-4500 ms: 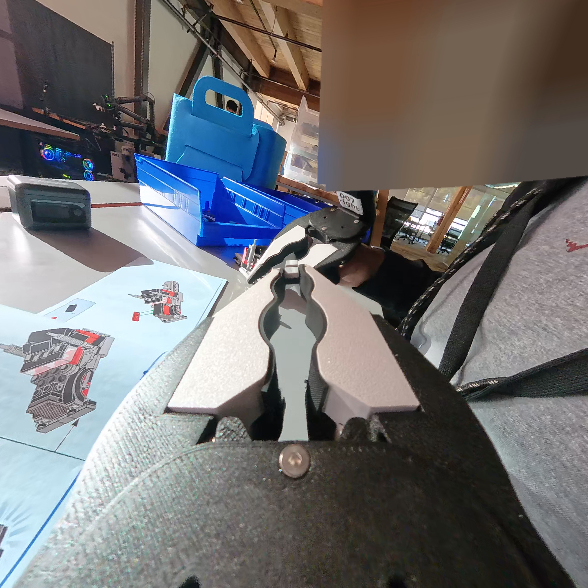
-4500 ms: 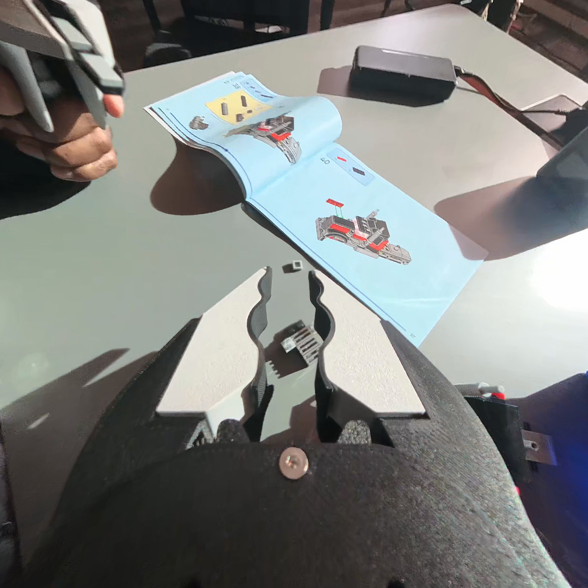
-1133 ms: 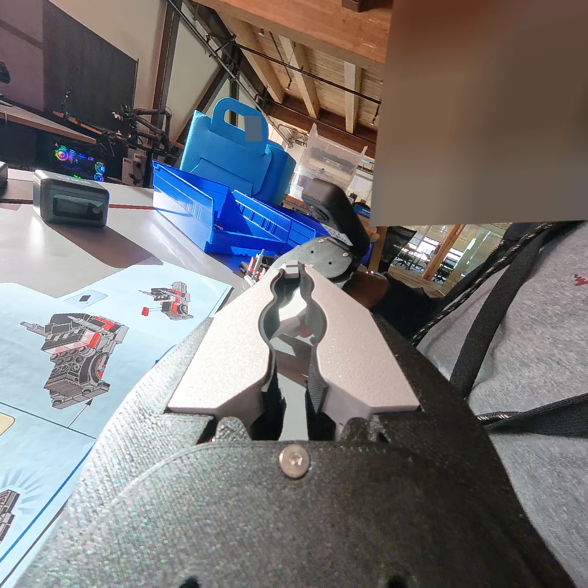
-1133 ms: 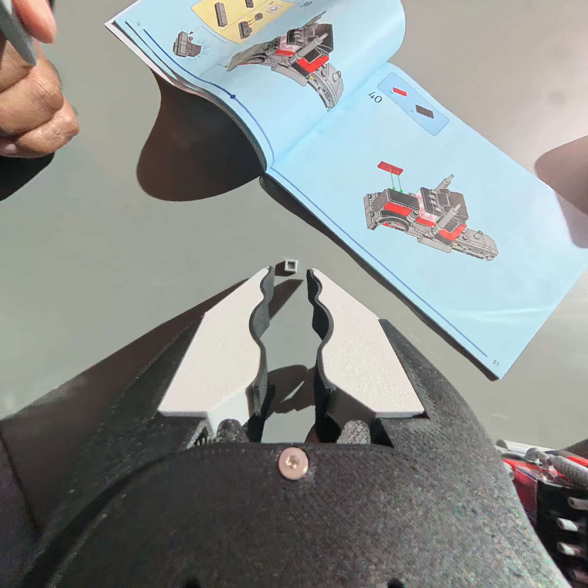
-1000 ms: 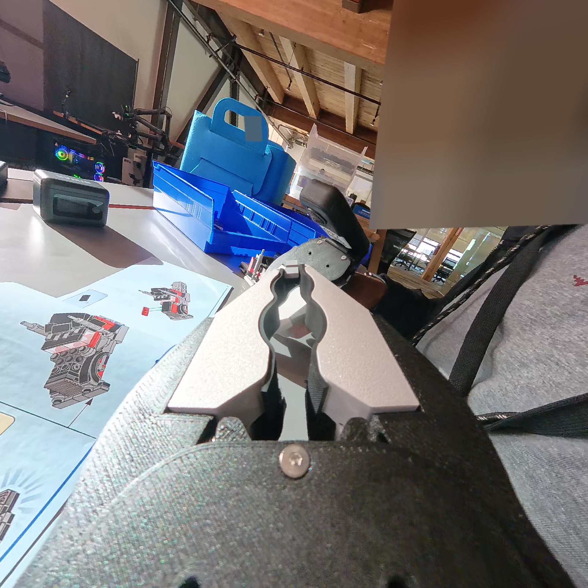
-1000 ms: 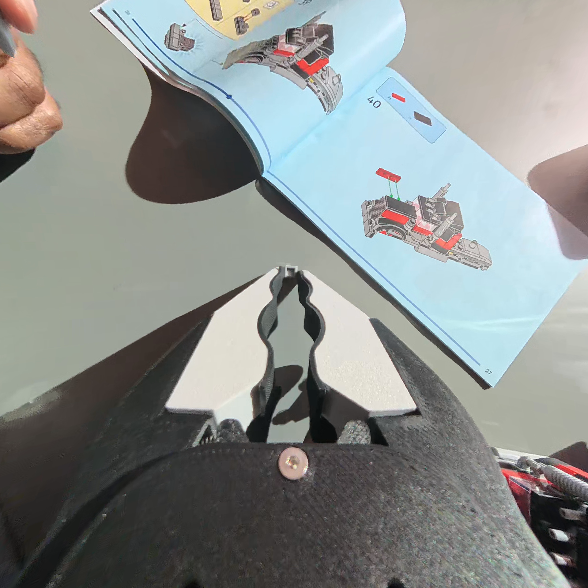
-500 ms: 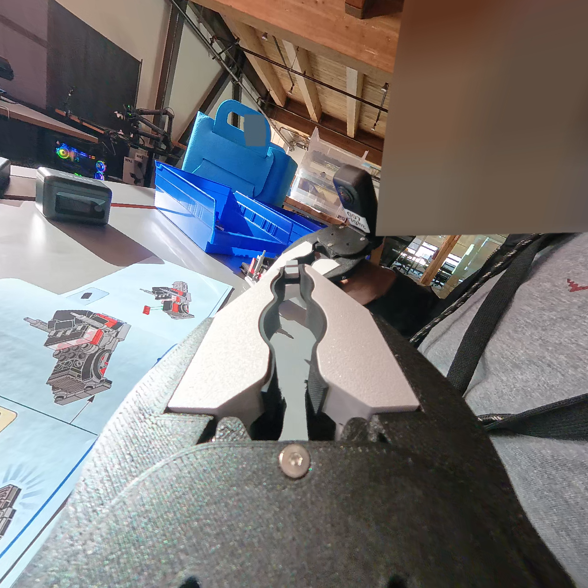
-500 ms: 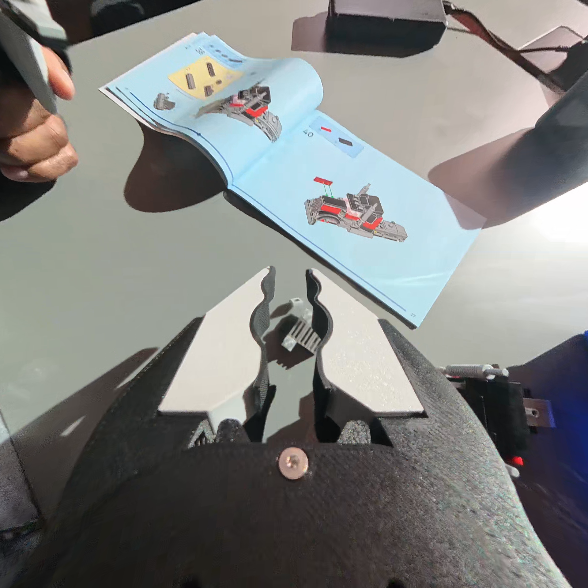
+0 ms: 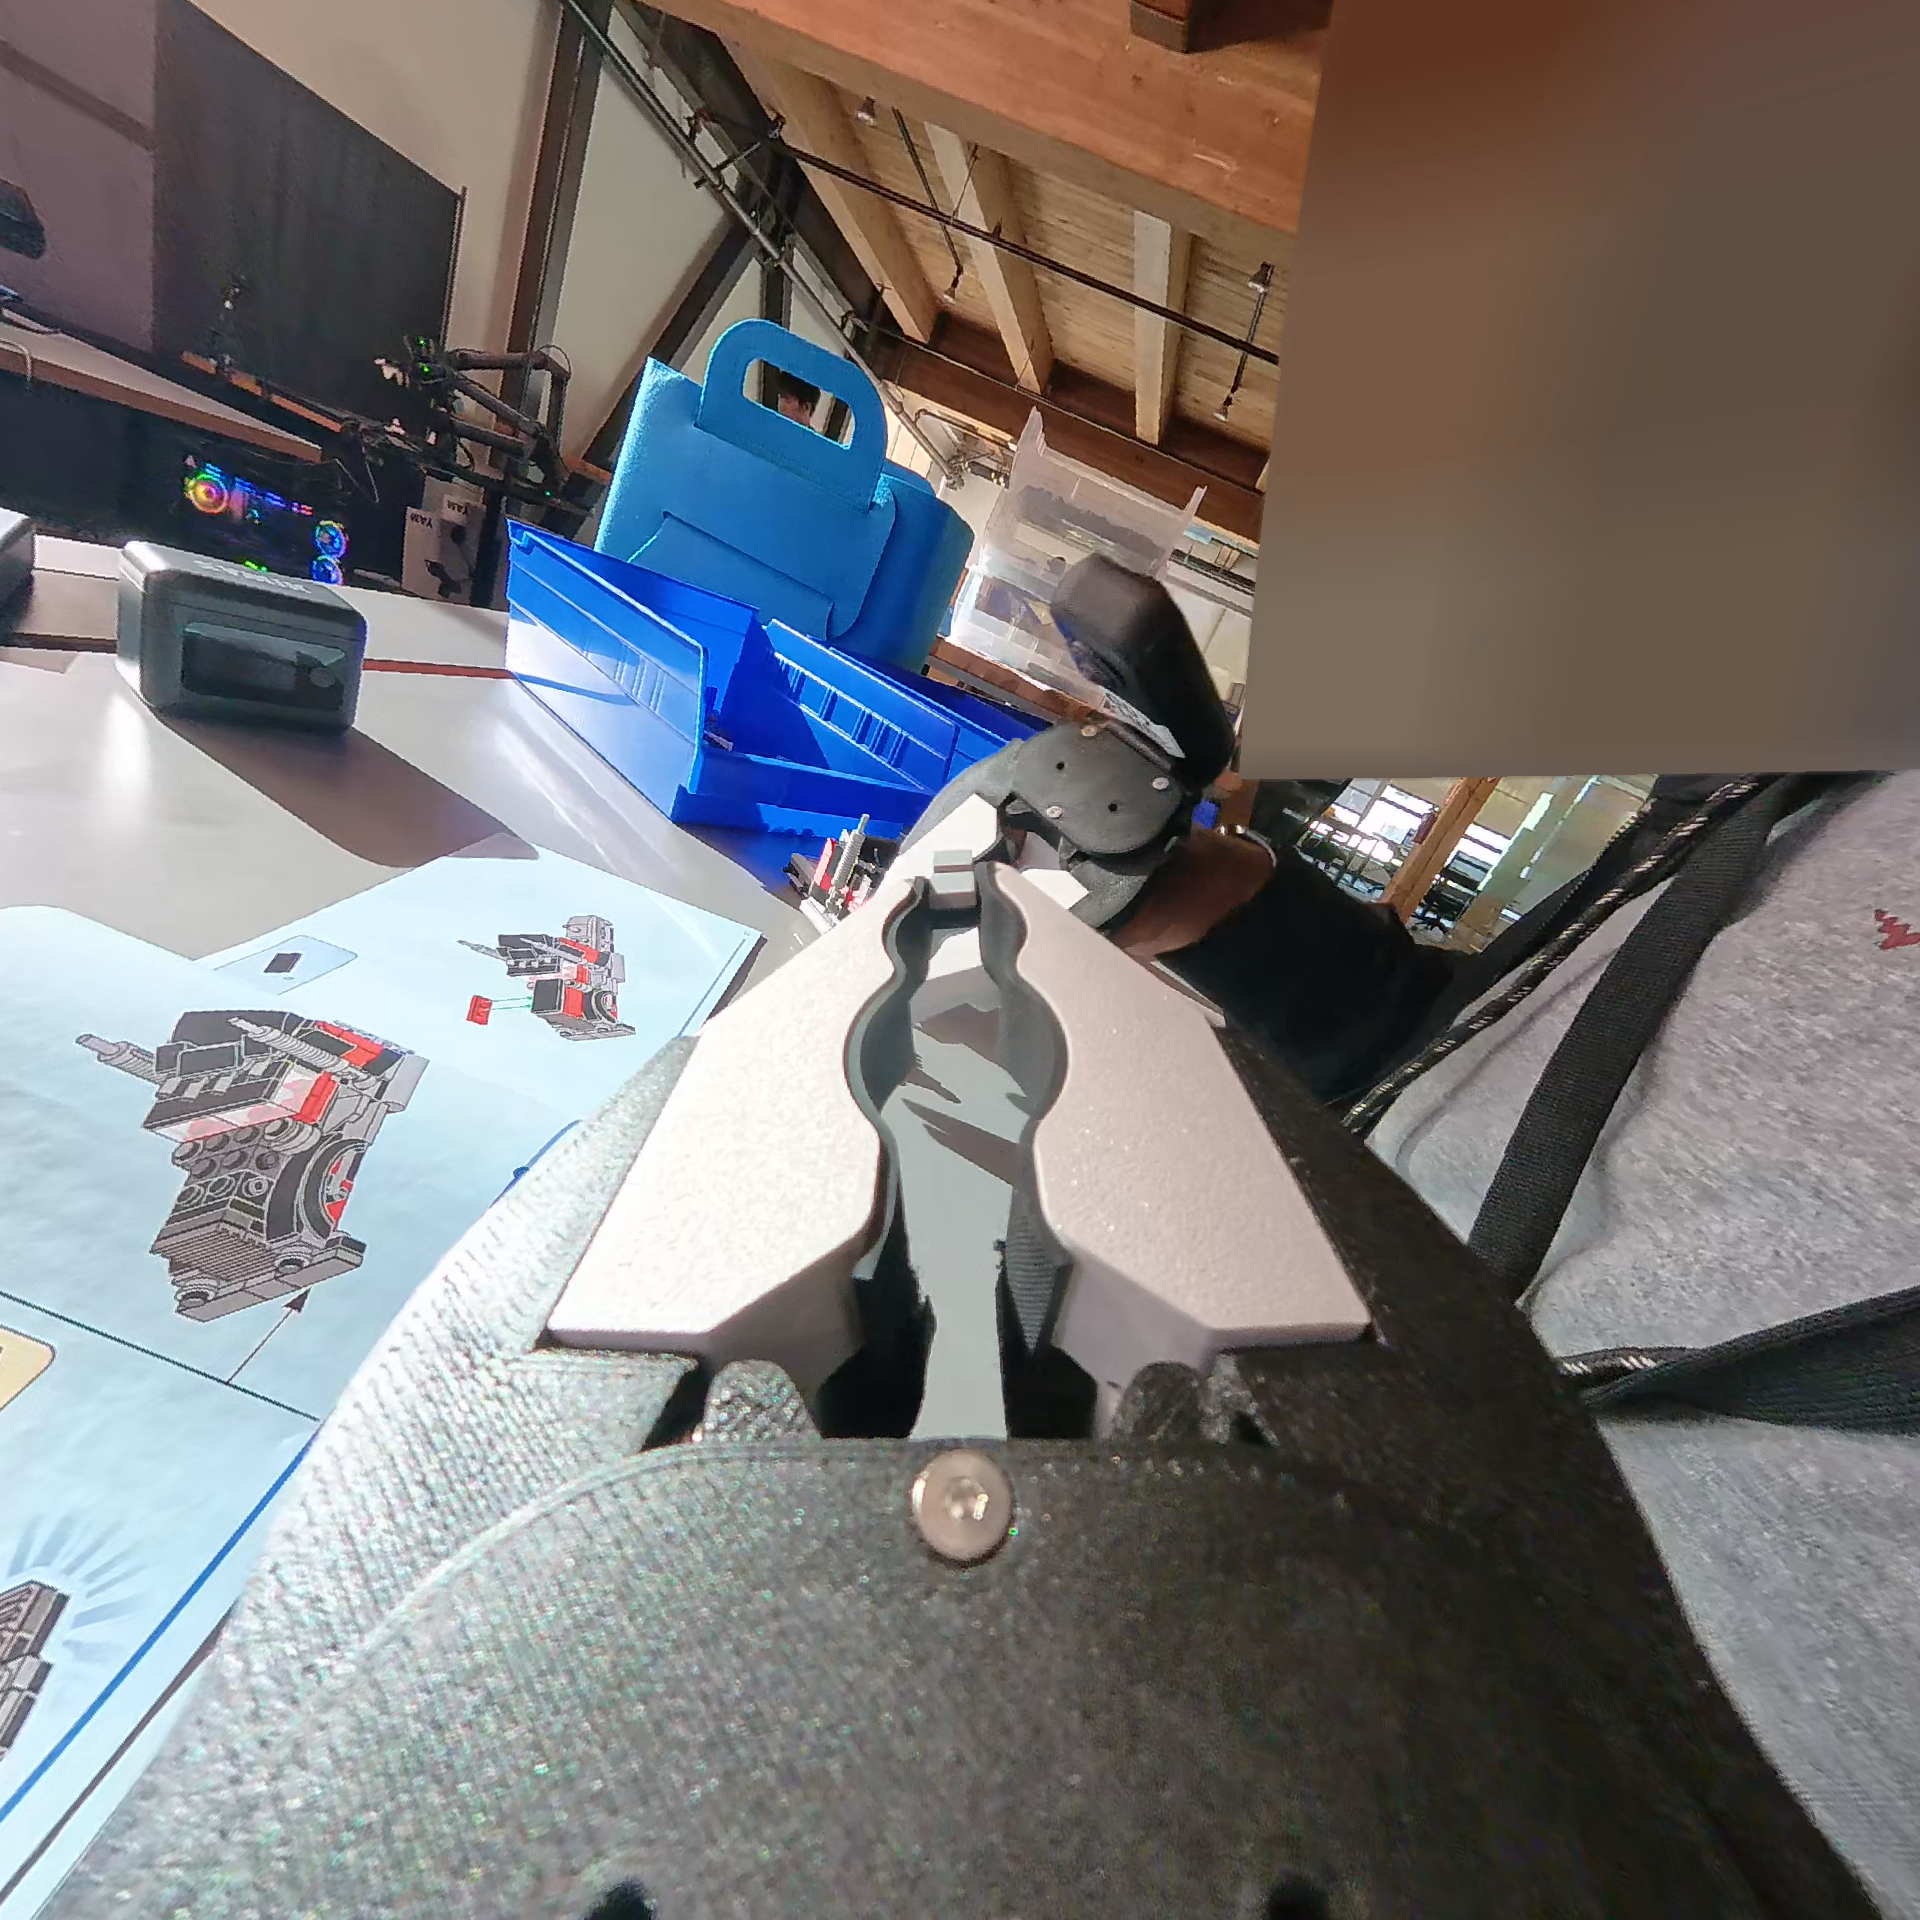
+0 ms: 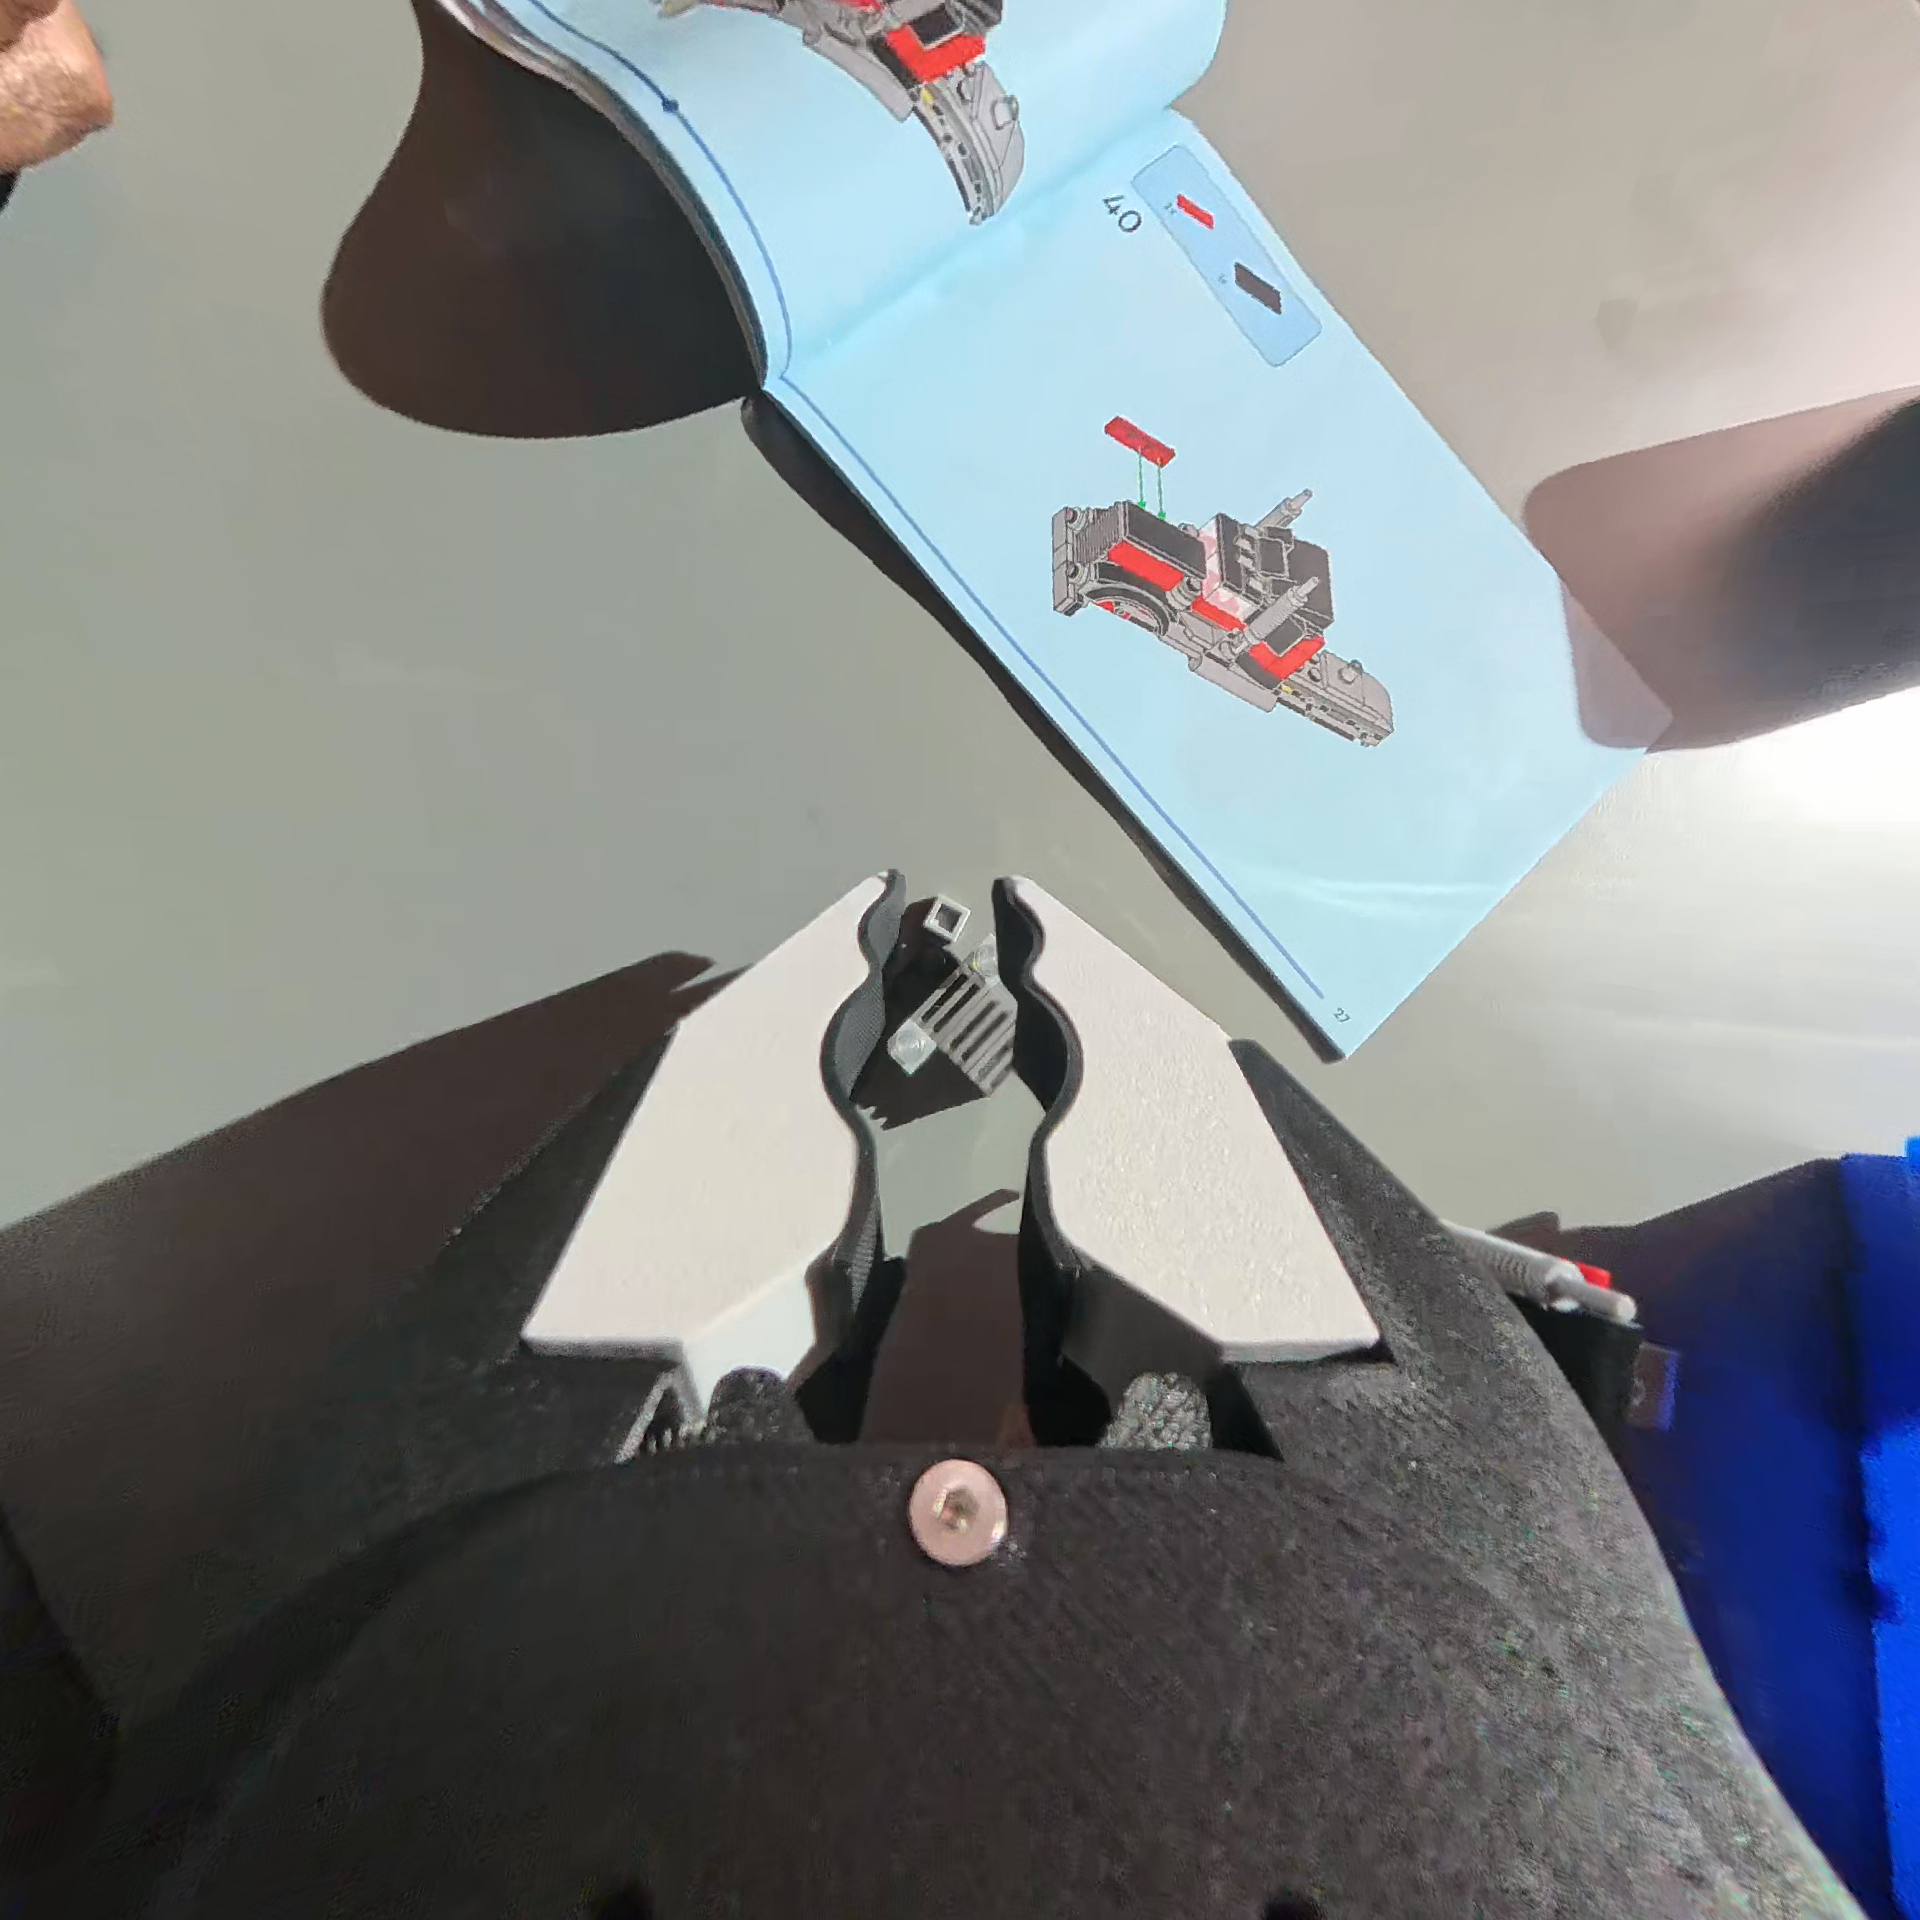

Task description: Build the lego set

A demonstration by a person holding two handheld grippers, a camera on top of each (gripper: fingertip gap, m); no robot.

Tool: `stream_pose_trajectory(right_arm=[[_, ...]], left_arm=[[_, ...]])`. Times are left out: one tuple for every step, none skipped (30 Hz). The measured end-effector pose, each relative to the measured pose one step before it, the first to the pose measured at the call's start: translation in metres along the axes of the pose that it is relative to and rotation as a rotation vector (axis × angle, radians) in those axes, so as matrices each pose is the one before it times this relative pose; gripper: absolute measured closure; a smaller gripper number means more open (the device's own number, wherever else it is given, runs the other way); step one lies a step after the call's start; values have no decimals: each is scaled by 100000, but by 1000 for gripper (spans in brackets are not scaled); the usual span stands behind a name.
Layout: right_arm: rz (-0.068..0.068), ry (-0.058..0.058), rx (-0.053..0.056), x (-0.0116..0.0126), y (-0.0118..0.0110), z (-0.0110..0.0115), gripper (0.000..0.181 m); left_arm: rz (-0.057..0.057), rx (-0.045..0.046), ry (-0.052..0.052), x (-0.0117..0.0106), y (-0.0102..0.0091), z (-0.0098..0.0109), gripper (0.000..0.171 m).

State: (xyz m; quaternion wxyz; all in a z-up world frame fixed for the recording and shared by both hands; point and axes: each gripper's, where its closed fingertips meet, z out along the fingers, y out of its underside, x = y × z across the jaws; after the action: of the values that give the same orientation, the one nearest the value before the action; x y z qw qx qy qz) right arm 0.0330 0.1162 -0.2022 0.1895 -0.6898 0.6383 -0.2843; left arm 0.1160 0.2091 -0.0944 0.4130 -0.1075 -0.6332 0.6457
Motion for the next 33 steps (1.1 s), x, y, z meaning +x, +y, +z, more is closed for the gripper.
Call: stream_pose_trajectory(right_arm=[[-1944, -1168, -2870, -24, 207, 222, 163], [-2141, -734, -3036, 34, 256, 208, 163], [-2166, -689, -2932, 35, 268, 180, 163], [-1887, -1468, -3126, -54, 323, 178, 163], [-1465, -1461, -2866, -24, 286, 161, 163], [-1134, -855, -2090, 88, 183, 109, 163], [-661, -1192, -1051, 40, 26, 53, 163], [-292, -1425, -1016, 8, 16, 13, 163], [-403, -1017, -1035, 49, 40, 16, 163], [-665, -383, -852, 85, 16, 15, 163], [-460, -560, -379, 39, -15, 29, 163], [21, -975, -124, -47, -26, 24, 163], [83, -964, 196, -53, -53, 37, 164], [125, -823, 467, -62, -69, 42, 165], [241, -857, 602, -78, -71, 42, 166], [370, -770, 656, -87, -72, 40, 167], [575, -800, 564, -86, -55, 33, 169], [558, -380, 456, -34, -51, 30, 169], [326, -85, 385, -7, -39, 21, 169], [83, 107, 339, -3, -41, 19, 169], [-242, 608, 374, 51, -55, 0, 169], [-417, 1368, 1032, 150, -163, -62, 169], [-527, 1463, 2156, 141, -379, -177, 169], [-357, 2052, 3455, 211, -640, -366, 169], [-274, 1849, 3935, 182, -781, -465, 169], [-230, 1311, 3658, 95, -764, -494, 169], [104, 1491, 3189, 154, -705, -471, 169], [157, 910, 2447, 85, -532, -388, 168], [308, 125, 1460, -17, -316, -271, 167], [448, 82, 607, 3, -109, -172, 165], [200, 226, 12, 20, 48, -95, 165], [163, 306, -351, 46, 169, -31, 165], [373, 199, -692, 39, 246, 5, 165]], left_arm=[[57, 50, -45, 0, -15, -2, 163], [-26, 82, -24, -5, -5, -10, 163], [-57, 68, 5, -12, -8, -10, 163], [-58, 0, 6, -2, -1, 7, 163], [8, -43, 29, -3, 5, 4, 163], [45, -76, 17, 16, 9, 10, 163], [59, -65, 47, 9, 13, 2, 163], [54, -19, 30, 11, -2, 7, 163], [-3, 16, 2, 1, -2, 1, 163], [-34, 56, -6, -9, -3, -4, 163], [-41, 88, 0, 3, -15, -8, 163], [-28, 89, -8, -9, -10, -16, 163], [-16, 32, 18, 4, -5, 2, 163], [-27, -27, -6, -6, 2, 5, 163], [-17, -44, 7, -5, 5, 4, 163], [-6, -38, 22, 3, 5, -3, 163], [3, -31, 4, 0, 7, 12, 163], [5, -3, -12, -2, 0, 0, 163], [-9, 25, -29, -3, -4, 2, 163], [-17, 26, -3, -6, -8, -5, 163], [-20, 11, -23, -2, -2, 1, 163], [-13, 1, -4, 0, 0, 0, 163], [4, 37, -29, -15, 0, -6, 163], [-29, 63, -45, -4, -11, -9, 163], [-77, 76, -46, -11, -6, -3, 163], [-92, 61, -37, -18, -18, -2, 163], [-74, 12, -18, -14, 2, 0, 163], [-33, -20, -10, 1, 3, -1, 163], [-2, -21, -20, -9, 2, 6, 163], [-20, -4, -15, -1, 1, 0, 163], [-58, 21, -34, -7, -7, -5, 163], [-34, 69, -30, -12, -5, -3, 163], [-19, 100, -51, -5, -17, -7, 163]])
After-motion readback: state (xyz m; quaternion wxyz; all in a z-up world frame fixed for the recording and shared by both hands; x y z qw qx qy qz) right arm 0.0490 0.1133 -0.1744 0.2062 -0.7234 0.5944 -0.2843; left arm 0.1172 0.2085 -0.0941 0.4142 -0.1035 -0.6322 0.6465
